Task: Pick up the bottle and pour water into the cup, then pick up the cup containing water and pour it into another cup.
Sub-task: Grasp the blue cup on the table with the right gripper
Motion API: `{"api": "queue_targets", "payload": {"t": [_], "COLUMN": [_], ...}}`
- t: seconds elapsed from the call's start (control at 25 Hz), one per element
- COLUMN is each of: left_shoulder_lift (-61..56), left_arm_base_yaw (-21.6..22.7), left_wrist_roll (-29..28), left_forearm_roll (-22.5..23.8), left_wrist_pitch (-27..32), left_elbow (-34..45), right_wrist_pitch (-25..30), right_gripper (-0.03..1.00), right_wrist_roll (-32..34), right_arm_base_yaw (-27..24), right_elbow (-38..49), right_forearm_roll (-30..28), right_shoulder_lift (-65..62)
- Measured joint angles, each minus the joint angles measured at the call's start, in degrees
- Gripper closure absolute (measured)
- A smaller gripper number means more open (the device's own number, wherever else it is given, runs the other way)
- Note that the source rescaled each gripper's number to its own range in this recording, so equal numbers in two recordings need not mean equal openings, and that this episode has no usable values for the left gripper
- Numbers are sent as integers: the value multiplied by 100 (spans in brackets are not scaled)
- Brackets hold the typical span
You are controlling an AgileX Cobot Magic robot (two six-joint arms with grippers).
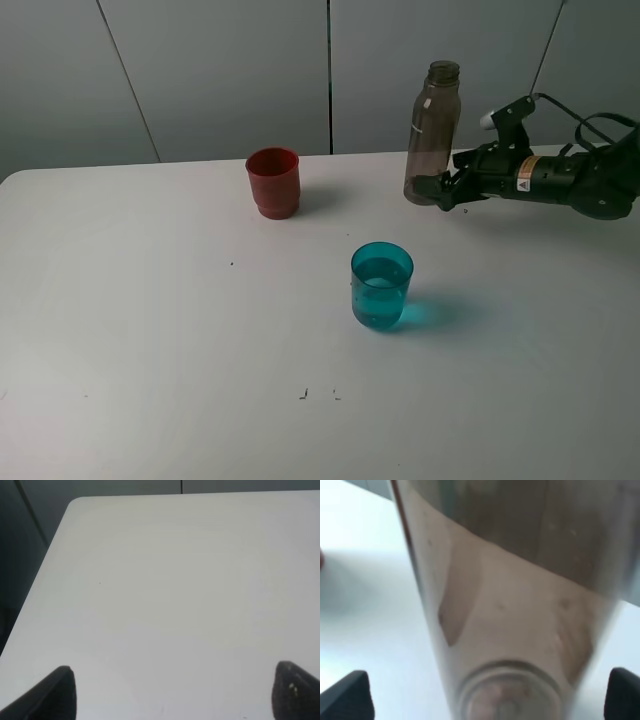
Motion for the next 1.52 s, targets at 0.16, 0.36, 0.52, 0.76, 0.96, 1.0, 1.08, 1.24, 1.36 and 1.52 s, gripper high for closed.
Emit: {"api": "queue_targets", "payload": {"t": [0.16,0.36,0.52,0.76,0.96,1.0,1.08,1.24,1.36,1.52], "left_shoulder_lift": [0,0,0,0,0,0,0,0,0,0], "left_arm_base_yaw": [0,0,0,0,0,0,0,0,0,0], "left_wrist_roll": [0,0,0,0,0,0,0,0,0,0], "left_forearm_roll": [0,0,0,0,0,0,0,0,0,0], "left_wrist_pitch": [0,0,0,0,0,0,0,0,0,0], "left_elbow": [0,0,0,0,0,0,0,0,0,0], "right_wrist_pitch": [251,299,299,809,1357,1499,1764,2167,2227,2235], "right_gripper": [-3,-3,-3,-3,-3,-3,-3,-3,-3,-3], "right_wrist_roll": [0,-10,-10,127,510,563,600,621,637,718], "right_arm_base_yaw": [-163,-291,-328,-328,-453,-454,-467,-477,-477,-477], "right_elbow": [410,1007,1458,1996,2354,2465,2691,3186,3559,4063], "right_forearm_roll": [-58,-316,-316,-316,-316,-316,-316,-43,121,331], "right_shoulder_lift": [-308,-790,-1227,-2030,-2799,-2960,-3249,-3863,-4337,-4978]}}
